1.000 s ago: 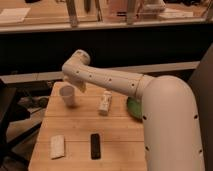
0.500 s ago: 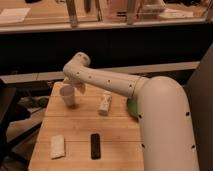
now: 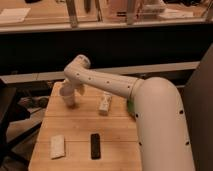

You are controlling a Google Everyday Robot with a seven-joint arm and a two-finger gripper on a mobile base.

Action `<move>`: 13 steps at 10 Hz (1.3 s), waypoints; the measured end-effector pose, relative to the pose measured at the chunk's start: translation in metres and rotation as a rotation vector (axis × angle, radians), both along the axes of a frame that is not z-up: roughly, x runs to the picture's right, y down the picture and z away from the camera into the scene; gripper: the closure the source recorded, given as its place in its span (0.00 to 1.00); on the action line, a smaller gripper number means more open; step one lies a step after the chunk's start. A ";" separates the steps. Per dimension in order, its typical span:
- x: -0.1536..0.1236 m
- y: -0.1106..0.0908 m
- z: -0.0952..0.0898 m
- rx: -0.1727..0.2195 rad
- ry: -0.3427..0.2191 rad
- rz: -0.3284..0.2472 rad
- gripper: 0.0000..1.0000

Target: Pick up the ceramic cup

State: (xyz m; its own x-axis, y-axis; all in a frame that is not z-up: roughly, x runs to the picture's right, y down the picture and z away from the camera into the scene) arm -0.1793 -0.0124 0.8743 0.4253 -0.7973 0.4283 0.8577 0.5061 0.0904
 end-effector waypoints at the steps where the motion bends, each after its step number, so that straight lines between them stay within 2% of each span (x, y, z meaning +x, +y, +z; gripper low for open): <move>1: -0.002 0.000 0.001 -0.001 -0.007 -0.003 0.20; 13: -0.013 0.011 0.023 -0.009 -0.048 0.006 0.20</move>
State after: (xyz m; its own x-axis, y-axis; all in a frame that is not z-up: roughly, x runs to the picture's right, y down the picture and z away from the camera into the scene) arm -0.1921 -0.0018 0.8973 0.4091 -0.7906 0.4556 0.8493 0.5125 0.1268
